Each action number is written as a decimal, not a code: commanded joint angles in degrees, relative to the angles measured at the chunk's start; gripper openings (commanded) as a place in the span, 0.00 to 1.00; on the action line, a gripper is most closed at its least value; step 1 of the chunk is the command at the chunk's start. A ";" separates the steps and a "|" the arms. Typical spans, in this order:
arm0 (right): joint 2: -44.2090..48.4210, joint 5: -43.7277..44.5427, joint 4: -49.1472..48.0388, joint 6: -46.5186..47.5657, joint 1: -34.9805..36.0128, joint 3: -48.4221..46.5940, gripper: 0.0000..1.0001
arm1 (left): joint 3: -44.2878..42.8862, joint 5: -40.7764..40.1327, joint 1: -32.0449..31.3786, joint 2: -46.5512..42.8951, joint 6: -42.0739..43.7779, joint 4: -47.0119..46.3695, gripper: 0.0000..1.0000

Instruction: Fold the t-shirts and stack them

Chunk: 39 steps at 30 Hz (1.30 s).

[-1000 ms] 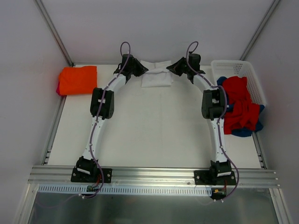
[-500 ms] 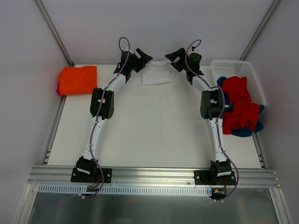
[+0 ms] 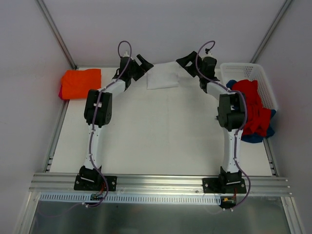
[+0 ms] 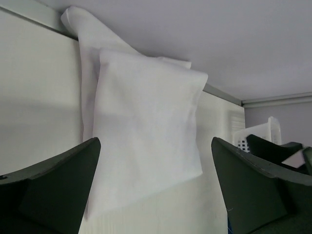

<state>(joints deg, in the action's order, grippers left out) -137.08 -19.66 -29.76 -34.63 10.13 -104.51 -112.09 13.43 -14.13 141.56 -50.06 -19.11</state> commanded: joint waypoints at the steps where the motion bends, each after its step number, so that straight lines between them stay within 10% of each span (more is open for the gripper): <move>1: 17.08 -0.03 -6.89 5.09 1.29 9.01 0.99 | 7.57 -0.42 0.51 -13.74 2.86 -4.97 0.99; 8: 34.75 0.15 -9.61 4.31 2.87 33.88 0.99 | 31.73 -3.06 0.42 -30.62 5.50 -4.01 0.99; 16: 50.56 -0.64 -9.53 5.19 4.46 52.64 0.99 | 40.37 -3.05 -0.72 -32.67 2.87 1.97 0.99; 39: 80.47 1.46 9.01 12.48 4.63 71.46 0.99 | 0.06 -12.38 -2.13 -1.21 8.32 20.33 0.96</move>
<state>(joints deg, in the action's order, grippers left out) -58.92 -19.40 -23.16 -24.69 14.72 -33.12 -105.82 2.39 -16.78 136.84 -43.03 -3.31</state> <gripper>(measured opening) 0.993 0.968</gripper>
